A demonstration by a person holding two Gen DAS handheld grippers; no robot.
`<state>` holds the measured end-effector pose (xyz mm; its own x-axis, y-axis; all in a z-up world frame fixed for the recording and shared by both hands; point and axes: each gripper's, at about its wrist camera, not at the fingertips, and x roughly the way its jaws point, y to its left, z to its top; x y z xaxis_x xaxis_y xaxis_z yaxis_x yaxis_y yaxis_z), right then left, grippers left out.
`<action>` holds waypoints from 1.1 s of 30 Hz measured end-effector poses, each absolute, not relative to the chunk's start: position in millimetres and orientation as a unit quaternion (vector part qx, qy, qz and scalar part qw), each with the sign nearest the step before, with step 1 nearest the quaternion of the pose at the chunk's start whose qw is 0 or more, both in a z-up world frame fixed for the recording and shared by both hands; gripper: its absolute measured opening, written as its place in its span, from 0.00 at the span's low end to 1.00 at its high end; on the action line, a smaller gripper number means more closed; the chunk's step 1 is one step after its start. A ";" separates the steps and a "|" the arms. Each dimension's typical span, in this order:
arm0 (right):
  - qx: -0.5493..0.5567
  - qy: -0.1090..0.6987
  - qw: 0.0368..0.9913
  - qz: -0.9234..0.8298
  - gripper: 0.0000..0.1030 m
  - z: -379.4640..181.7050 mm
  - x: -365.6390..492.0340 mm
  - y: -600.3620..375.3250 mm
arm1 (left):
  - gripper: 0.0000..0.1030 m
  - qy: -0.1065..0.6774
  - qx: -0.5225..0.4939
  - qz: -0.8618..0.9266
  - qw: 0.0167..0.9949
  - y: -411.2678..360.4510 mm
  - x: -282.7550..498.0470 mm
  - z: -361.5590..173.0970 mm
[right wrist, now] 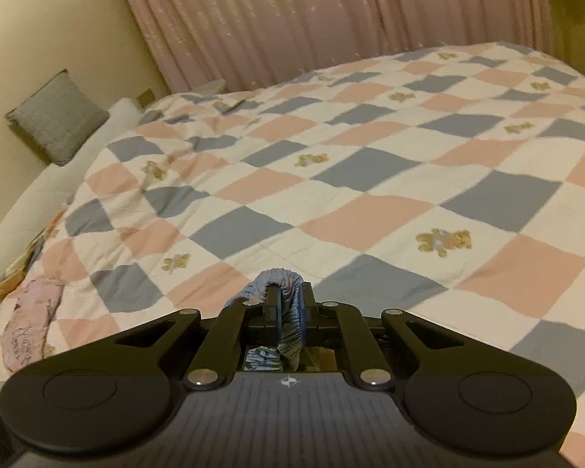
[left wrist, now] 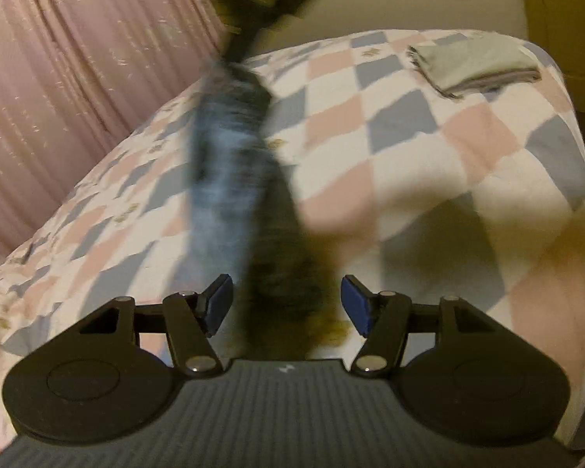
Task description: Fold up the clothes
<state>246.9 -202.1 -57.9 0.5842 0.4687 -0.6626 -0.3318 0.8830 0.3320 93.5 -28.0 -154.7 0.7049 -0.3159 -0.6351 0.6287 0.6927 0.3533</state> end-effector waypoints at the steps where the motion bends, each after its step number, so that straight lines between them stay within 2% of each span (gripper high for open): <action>1: 0.082 0.393 0.887 0.230 0.08 -54.3 245.5 -199.8 | 0.57 0.278 0.283 -0.267 0.878 -34.0 93.7 -162.4; 4: 0.079 0.383 0.888 0.242 0.08 -46.9 241.2 -194.6 | 0.56 0.293 0.274 -0.242 0.884 -47.0 106.7 -189.4; 10: 0.084 0.370 0.892 0.245 0.08 -48.9 230.2 -194.1 | 0.48 0.299 0.246 -0.202 0.900 -67.6 138.4 -232.3; 12: 0.084 0.368 0.893 0.244 0.08 -51.5 227.8 -194.7 | 0.26 0.291 0.255 -0.184 0.903 -74.2 141.8 -240.7; 13: 0.080 0.366 0.895 0.243 0.08 -52.5 226.9 -194.4 | 0.19 0.294 0.258 -0.176 0.903 -75.0 143.2 -242.8; 15: 0.068 0.365 0.897 0.240 0.08 -53.7 224.4 -193.4 | 0.08 0.301 0.252 -0.166 0.904 -70.5 141.9 -239.2; 16: 0.062 0.367 0.897 0.238 0.08 -53.7 223.6 -193.8 | 0.08 0.304 0.247 -0.163 0.906 -66.2 138.8 -234.7; 21: 0.050 0.361 0.903 0.227 0.08 -33.9 213.3 -202.8 | 0.07 0.282 0.231 -0.162 0.917 -19.3 95.8 -171.2; 26: 0.056 0.340 0.913 0.220 0.08 10.8 184.2 -209.5 | 0.07 0.238 0.231 -0.135 0.934 44.2 61.9 -70.0; 31: 0.059 0.298 0.929 0.212 0.07 67.0 131.0 -200.5 | 0.07 0.160 0.255 -0.114 0.947 86.5 47.4 19.5; 33: 0.060 0.275 0.939 0.200 0.00 90.7 105.1 -194.3 | 0.07 0.131 0.263 -0.117 0.949 99.7 43.2 51.5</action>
